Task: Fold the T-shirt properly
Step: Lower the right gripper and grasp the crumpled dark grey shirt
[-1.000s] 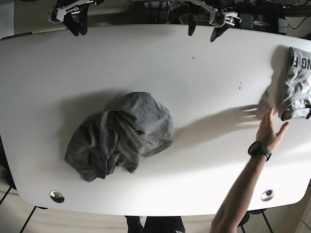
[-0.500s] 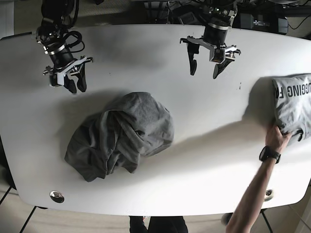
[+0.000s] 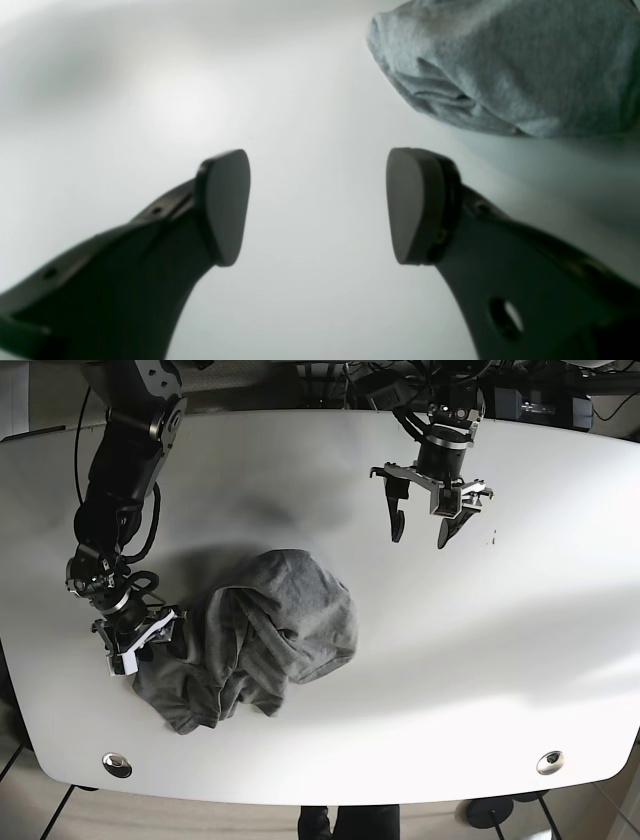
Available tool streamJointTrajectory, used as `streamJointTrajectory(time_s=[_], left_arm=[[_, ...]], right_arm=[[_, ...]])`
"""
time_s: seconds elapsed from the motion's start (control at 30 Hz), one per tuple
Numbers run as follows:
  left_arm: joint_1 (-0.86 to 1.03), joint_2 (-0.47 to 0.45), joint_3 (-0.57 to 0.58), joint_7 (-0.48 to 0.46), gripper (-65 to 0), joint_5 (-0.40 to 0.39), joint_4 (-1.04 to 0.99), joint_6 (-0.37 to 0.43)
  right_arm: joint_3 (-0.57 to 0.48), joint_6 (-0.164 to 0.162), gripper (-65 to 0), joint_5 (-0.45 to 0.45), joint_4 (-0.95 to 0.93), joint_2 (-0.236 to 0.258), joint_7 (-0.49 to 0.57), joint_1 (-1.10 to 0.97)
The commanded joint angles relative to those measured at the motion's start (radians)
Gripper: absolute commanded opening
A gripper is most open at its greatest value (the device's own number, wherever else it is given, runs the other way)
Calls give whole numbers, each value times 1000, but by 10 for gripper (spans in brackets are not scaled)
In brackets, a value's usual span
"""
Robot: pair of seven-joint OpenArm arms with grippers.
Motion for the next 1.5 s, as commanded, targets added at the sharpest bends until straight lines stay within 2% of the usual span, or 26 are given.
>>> streamJointTrajectory(time_s=[0.03,0.13,0.27,0.3,0.33,0.37,0.4,0.43,0.47,0.5,0.6,0.77,0.83,0.97,1.1,1.37,1.43,1.5], left_arm=[[-4,1,2,-30,-258,-4,14,1],[-8,1,2,-30,-258,-4,14,1],[-8,-2,-3,-30,-258,-6,14,1],[-8,-4,-3,-30,-258,-9,14,1],[-8,-5,-3,-30,-258,-9,14,1],[-10,-5,-3,-30,-258,-10,14,1],[-16,-5,-4,-30,-258,-10,14,1],[-28,-5,-4,-30,-258,-10,14,1],[-39,-5,-4,-30,-258,-10,14,1],[-43,-5,-4,-30,-258,-10,14,1],[-51,1,0,-30,-258,-12,14,1],[-79,1,2,-30,-258,-12,11,1],[-80,1,2,-30,-258,-12,-12,1],[-108,1,0,-30,-258,-12,-21,1],[-134,1,-1,-30,-258,-12,-23,1],[-155,4,2,-30,-254,-16,-15,1],[-171,13,-1,-27,-254,-78,-16,1],[-209,10,-1,61,-254,-165,-13,1]], right_arm=[[3,6,-285,23,-97,37,29,84],[3,6,-292,17,-241,42,80,128],[3,3,-309,16,-321,34,158,116],[3,5,-349,16,-322,34,158,104],[3,6,-415,17,-319,31,159,91],[3,6,-496,17,-319,20,159,85],[3,6,-621,17,-319,13,159,81],[3,6,-633,17,-319,11,161,77],[3,6,-607,17,-319,8,161,68],[3,6,-614,22,-318,8,161,50],[4,8,-628,26,-153,-9,146,-53],[4,11,-628,26,396,-125,-17,-335],[3,60,-628,26,558,-161,-66,-427],[3,65,-626,26,838,-233,-150,-624],[3,65,-626,26,941,-270,-150,-740],[15,65,-626,26,945,-262,-150,-812],[50,65,-626,28,944,-262,-150,-843],[118,65,-626,28,937,-265,-150,-843]])
